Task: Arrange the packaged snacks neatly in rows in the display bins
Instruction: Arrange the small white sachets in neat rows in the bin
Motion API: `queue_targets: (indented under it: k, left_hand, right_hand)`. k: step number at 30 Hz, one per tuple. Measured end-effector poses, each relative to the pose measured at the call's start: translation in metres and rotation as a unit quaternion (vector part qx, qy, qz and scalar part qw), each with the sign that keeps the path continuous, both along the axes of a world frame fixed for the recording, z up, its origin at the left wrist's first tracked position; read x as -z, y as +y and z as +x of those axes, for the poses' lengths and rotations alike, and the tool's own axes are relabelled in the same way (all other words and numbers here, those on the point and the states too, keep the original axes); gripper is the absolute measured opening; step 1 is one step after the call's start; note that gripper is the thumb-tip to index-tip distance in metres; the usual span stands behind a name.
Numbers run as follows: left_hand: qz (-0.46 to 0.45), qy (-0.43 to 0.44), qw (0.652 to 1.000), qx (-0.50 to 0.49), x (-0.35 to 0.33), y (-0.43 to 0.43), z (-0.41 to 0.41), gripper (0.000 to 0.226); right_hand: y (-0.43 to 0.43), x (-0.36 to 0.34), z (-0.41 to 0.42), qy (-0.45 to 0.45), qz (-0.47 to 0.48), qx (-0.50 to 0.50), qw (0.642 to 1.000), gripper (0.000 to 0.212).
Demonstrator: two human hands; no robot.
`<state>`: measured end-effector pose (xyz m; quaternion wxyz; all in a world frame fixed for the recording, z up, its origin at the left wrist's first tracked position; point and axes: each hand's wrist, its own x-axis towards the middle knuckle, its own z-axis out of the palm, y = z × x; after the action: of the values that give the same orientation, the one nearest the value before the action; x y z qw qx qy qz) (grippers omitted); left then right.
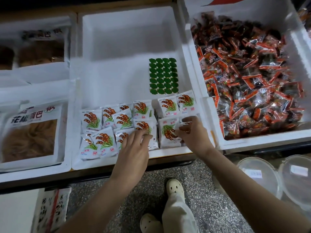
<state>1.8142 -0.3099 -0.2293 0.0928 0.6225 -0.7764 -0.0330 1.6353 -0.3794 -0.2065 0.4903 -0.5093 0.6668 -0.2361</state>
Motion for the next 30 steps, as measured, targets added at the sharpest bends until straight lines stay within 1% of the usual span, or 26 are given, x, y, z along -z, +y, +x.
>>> queue_targets:
  k: [3, 6, 8, 12, 15, 17, 19, 21, 22, 23, 26, 28, 30]
  left_hand:
    - [0.027, 0.019, 0.999, -0.038, 0.001, 0.005, 0.007, 0.061]
    - [0.046, 0.037, 0.997, -0.054, 0.004, 0.008, 0.008, 0.064]
    - [0.051, 0.060, 0.995, -0.062, 0.005, 0.009, 0.006, 0.062]
    - [0.027, 0.046, 0.997, -0.056, 0.008, 0.009, 0.003, 0.060]
    - [0.013, 0.055, 0.997, -0.049, 0.007, 0.009, 0.004, 0.059]
    - [0.004, 0.054, 0.997, -0.048, 0.004, 0.009, 0.008, 0.056]
    - [0.008, 0.051, 0.997, -0.048, 0.001, 0.009, 0.016, 0.056]
    - [0.021, 0.039, 0.998, -0.038, 0.001, 0.011, 0.028, 0.063]
    - [0.028, 0.028, 0.999, -0.029, 0.002, 0.011, 0.033, 0.068]
    - [0.037, 0.022, 0.999, -0.019, 0.004, 0.011, 0.039, 0.072]
    - [0.057, 0.034, 0.998, -0.009, 0.008, 0.012, 0.049, 0.070]
    - [0.053, 0.042, 0.998, -0.010, 0.009, 0.011, 0.051, 0.066]
    - [0.043, 0.049, 0.998, -0.016, 0.010, 0.009, 0.052, 0.065]
  right_hand:
    - [0.004, 0.002, 0.003, 0.072, -0.050, -0.049, 0.995, 0.036]
    - [0.005, 0.003, 0.002, 0.102, -0.086, -0.103, 0.986, 0.038]
    - [0.005, 0.004, 0.000, 0.114, -0.086, -0.134, 0.981, 0.038]
    - [0.004, 0.002, -0.003, 0.162, -0.084, -0.178, 0.967, 0.042]
    - [0.006, 0.002, -0.002, 0.253, -0.142, -0.212, 0.933, 0.045]
    - [0.008, -0.001, 0.001, 0.287, -0.207, -0.237, 0.905, 0.039]
    - [0.009, -0.006, 0.007, 0.267, -0.279, -0.257, 0.886, 0.034]
    - [0.009, -0.009, 0.020, 0.249, -0.336, -0.297, 0.858, 0.037]
    - [0.009, -0.010, 0.029, 0.247, -0.340, -0.329, 0.846, 0.042]
    - [0.007, -0.011, 0.040, 0.249, -0.321, -0.363, 0.838, 0.049]
    - [-0.003, -0.009, 0.063, 0.295, -0.206, -0.437, 0.825, 0.072]
    - [-0.009, -0.010, 0.070, 0.332, -0.176, -0.465, 0.802, 0.076]
    - [-0.010, -0.010, 0.071, 0.339, -0.173, -0.471, 0.796, 0.075]
